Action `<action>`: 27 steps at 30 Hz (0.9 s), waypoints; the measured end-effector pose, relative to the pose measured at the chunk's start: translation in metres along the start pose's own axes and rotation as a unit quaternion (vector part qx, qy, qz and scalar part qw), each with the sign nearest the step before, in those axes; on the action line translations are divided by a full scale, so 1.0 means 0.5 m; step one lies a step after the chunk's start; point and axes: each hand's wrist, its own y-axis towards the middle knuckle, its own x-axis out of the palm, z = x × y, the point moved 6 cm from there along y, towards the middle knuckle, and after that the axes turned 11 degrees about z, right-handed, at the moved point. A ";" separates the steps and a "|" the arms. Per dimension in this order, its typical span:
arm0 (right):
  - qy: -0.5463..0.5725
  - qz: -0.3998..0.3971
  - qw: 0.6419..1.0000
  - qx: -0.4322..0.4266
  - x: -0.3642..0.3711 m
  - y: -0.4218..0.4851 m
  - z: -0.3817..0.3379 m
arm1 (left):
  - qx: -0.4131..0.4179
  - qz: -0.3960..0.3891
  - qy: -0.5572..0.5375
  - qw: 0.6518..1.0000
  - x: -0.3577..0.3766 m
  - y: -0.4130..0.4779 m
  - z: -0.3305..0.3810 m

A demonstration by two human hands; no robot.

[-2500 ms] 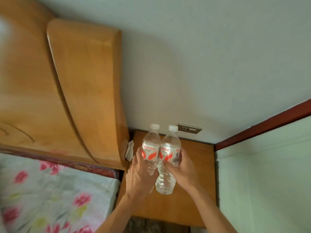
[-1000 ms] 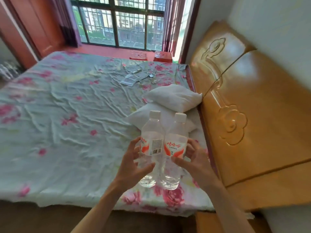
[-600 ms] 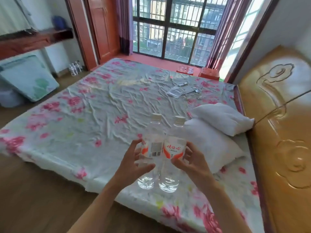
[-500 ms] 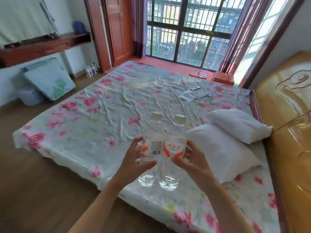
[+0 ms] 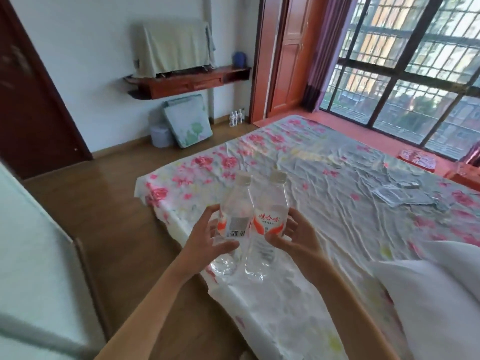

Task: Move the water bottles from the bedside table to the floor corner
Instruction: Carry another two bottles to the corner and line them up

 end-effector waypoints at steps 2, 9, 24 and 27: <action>0.001 -0.028 1.000 -0.005 0.041 0.045 0.002 | -0.007 0.024 -0.006 1.000 -0.043 0.019 -0.007; 0.013 -0.123 0.992 -0.010 0.177 0.214 0.012 | -0.011 0.114 0.009 0.993 -0.158 0.121 -0.029; 0.009 -0.285 0.958 -0.027 0.414 0.457 0.050 | -0.041 0.289 -0.017 0.956 -0.330 0.248 -0.042; 0.010 -0.305 0.952 -0.021 0.462 0.472 0.051 | -0.045 0.313 -0.012 0.949 -0.362 0.254 -0.053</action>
